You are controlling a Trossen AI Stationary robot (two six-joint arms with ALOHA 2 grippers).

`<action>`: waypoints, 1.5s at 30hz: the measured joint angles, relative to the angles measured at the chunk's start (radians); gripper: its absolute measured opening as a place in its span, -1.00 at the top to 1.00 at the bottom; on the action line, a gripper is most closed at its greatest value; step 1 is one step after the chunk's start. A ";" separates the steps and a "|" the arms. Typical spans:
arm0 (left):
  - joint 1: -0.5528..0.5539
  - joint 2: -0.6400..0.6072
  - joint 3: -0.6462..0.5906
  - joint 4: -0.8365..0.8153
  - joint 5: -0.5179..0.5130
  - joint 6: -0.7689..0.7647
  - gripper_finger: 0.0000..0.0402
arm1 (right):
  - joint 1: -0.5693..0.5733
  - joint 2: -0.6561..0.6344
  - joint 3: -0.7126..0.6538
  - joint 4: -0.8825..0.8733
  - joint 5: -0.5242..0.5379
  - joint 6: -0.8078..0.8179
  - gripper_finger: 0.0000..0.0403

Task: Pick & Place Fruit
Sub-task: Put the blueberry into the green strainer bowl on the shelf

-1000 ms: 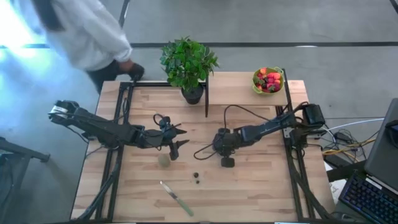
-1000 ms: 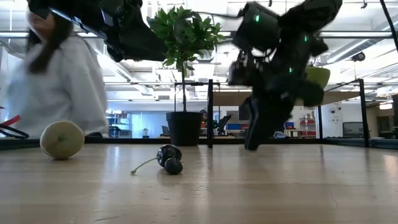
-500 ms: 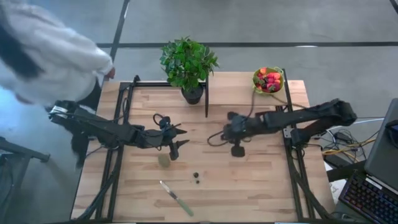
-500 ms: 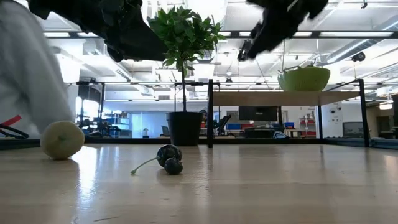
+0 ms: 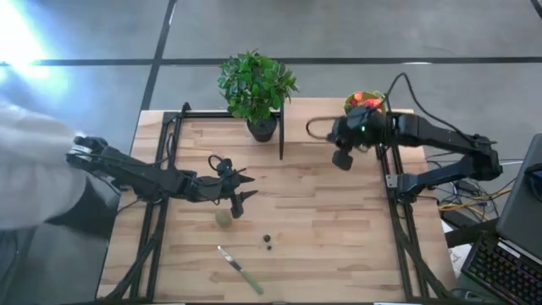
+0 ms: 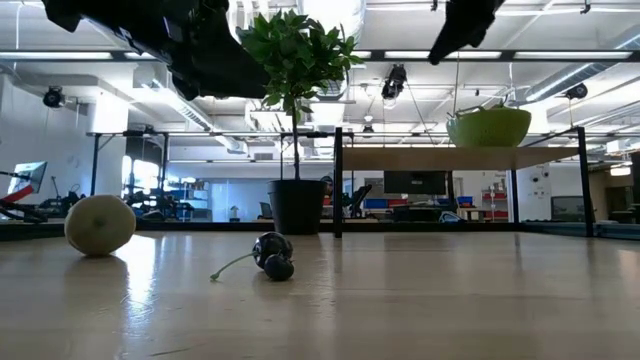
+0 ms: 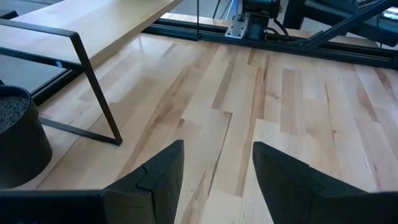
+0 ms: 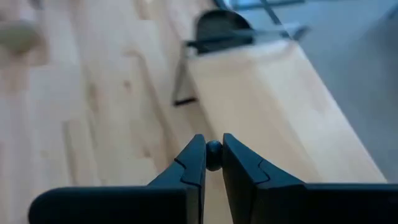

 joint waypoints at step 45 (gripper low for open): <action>0.000 0.000 -0.007 -0.001 0.000 0.000 0.02 | -0.607 0.038 -0.021 -0.161 0.018 0.041 0.46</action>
